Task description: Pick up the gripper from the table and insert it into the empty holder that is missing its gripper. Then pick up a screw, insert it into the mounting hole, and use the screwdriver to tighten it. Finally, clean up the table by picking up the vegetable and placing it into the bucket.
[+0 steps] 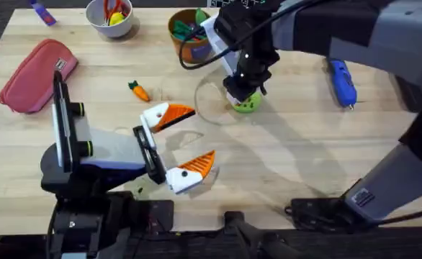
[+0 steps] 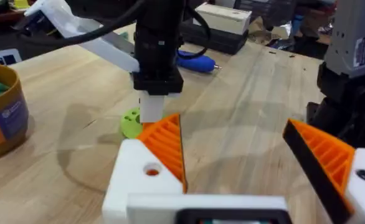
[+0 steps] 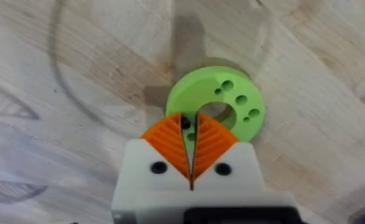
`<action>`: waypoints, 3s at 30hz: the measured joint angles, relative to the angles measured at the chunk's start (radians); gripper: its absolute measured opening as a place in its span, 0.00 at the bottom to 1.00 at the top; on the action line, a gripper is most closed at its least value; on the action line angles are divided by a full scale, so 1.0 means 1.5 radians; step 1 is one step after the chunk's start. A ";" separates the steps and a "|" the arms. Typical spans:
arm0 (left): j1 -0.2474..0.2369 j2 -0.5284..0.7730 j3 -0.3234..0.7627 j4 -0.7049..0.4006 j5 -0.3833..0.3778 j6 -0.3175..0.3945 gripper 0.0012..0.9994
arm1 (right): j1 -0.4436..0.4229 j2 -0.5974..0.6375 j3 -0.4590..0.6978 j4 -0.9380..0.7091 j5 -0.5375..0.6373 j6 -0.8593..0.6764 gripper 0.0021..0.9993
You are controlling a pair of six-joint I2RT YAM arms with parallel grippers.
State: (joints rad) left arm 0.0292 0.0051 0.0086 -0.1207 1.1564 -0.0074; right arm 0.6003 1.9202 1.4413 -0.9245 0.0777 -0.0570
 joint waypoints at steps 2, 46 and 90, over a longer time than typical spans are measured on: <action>0.000 0.000 0.000 0.000 0.000 0.000 0.99 | 0.000 0.000 0.000 0.000 0.000 0.000 0.01; 0.000 0.000 0.000 0.000 0.000 0.000 0.99 | 0.004 -0.078 0.083 -0.103 0.000 0.000 0.00; 0.000 0.000 0.000 0.000 0.000 0.000 0.99 | 0.287 -0.063 0.420 -0.216 -0.092 -0.253 0.00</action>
State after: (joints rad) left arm 0.0292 0.0055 0.0086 -0.1207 1.1564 -0.0074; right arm 1.0306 1.8250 2.0712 -1.2491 -0.0599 -0.4358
